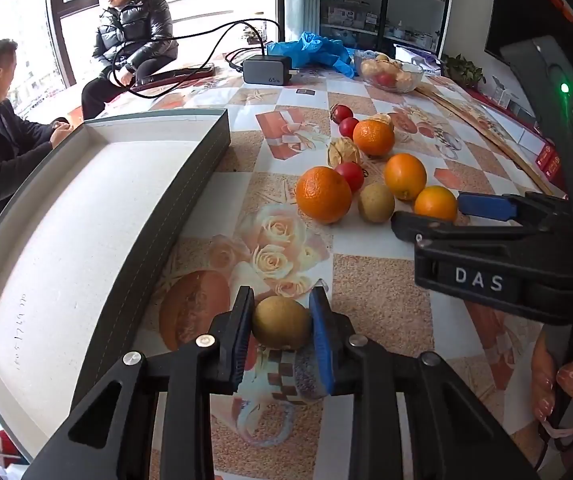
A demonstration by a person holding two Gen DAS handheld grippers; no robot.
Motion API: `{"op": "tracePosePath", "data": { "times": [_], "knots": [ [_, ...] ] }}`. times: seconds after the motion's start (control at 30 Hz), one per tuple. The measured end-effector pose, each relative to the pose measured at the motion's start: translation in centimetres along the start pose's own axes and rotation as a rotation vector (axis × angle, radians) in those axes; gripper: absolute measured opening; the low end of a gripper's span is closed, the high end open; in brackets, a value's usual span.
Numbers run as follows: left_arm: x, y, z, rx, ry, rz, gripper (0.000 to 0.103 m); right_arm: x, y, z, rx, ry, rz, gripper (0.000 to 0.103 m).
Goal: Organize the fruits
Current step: 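Carry the brown kiwi in the left tool toward the white tray while the right tool carries an orange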
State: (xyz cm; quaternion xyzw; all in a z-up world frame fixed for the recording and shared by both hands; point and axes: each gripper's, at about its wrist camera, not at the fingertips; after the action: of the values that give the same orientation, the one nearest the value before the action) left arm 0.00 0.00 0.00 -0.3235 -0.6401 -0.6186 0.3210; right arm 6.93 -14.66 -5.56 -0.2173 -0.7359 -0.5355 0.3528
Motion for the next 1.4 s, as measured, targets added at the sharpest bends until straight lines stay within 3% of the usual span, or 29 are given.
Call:
{"op": "tracePosePath", "data": {
  "times": [0.03,0.2,0.33,0.5,1.03,1.4],
  "knots": [
    [0.0,0.0,0.0,0.002,-0.004,-0.003,0.031,0.2,0.0,-0.2,-0.012,0.025,-0.008,0.040],
    [1.6,-1.1,0.7,0.017,-0.084,-0.020,0.031,2.3,-2.7,-2.5,-0.134,0.036,-0.022,0.041],
    [1.2,-1.4,-0.3,0.003,-0.082,-0.014,0.031,4.9,-6.3,-3.9,-0.242,0.055,-0.072,0.041],
    [3.1,-4.2,-0.4,0.006,-0.081,-0.047,0.031,6.2,-8.8,-2.4,-0.231,-0.037,-0.158,0.042],
    [3.5,-5.5,-1.1,-0.042,0.005,-0.116,0.031,5.5,-8.7,-3.6,-0.302,-0.029,-0.157,0.042],
    [3.7,-5.8,-1.1,-0.070,-0.004,-0.127,0.031,5.4,-8.4,-2.6,-0.263,-0.084,-0.134,0.042]
  ]
}}
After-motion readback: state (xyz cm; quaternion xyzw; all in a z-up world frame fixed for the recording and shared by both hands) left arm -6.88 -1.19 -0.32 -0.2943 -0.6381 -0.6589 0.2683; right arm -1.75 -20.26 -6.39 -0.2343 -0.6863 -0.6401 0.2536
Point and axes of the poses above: each gripper's, at about its wrist camera, not at the fingertips, and x roughly against the way its jaws point, z to its left, y to its top, and after that the axes turned 1 degree about -y, right-handed
